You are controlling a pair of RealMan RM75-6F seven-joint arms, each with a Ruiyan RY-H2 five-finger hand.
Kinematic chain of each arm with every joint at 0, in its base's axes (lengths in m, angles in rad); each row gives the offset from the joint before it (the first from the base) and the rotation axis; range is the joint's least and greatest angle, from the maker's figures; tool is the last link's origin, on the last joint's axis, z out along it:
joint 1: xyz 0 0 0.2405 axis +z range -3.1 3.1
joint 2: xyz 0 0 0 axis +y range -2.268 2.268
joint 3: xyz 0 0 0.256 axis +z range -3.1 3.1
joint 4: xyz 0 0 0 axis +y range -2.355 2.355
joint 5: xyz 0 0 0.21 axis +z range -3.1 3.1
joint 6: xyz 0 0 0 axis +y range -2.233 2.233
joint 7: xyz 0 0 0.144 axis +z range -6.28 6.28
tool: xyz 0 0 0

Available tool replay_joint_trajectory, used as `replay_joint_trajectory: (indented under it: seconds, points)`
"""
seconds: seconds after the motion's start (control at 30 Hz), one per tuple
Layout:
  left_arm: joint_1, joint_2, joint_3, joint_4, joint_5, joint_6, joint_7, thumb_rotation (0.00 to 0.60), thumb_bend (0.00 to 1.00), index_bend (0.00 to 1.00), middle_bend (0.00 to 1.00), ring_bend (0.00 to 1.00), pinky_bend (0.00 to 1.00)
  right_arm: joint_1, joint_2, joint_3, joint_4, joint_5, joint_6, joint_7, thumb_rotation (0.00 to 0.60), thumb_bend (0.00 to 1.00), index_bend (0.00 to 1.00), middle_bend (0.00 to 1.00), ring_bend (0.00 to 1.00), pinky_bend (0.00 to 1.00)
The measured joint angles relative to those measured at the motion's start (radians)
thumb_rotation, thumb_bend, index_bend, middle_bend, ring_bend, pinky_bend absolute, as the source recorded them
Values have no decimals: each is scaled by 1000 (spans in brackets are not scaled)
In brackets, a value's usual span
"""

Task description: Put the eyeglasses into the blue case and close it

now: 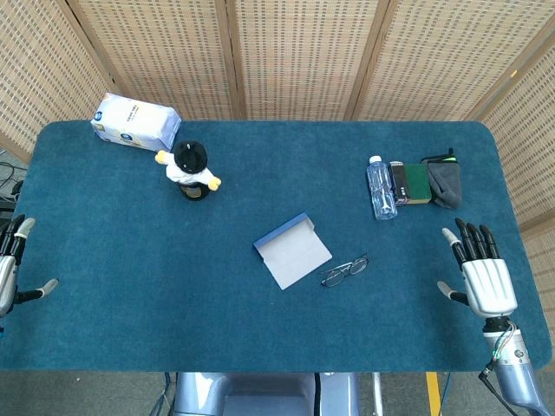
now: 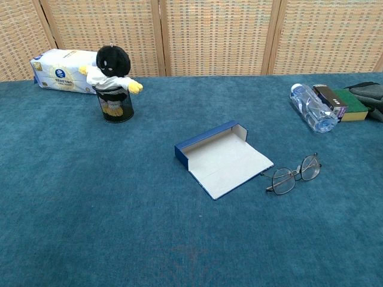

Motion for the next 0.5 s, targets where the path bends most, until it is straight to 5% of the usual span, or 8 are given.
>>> replay_joint_trajectory:
  seconds: [0.33, 0.5]
  points:
    - [2, 3, 4, 2, 1, -6, -11, 600, 0, 0, 0, 0, 0, -3, 0, 4, -2, -16, -7, 3, 600, 68, 102, 0, 0, 0]
    - [-1, 4, 4, 2, 3, -9, -13, 600, 0, 0, 0, 0, 0, 20, 16, 3, -3, -33, -45, 37, 600, 300, 102, 0, 0, 0]
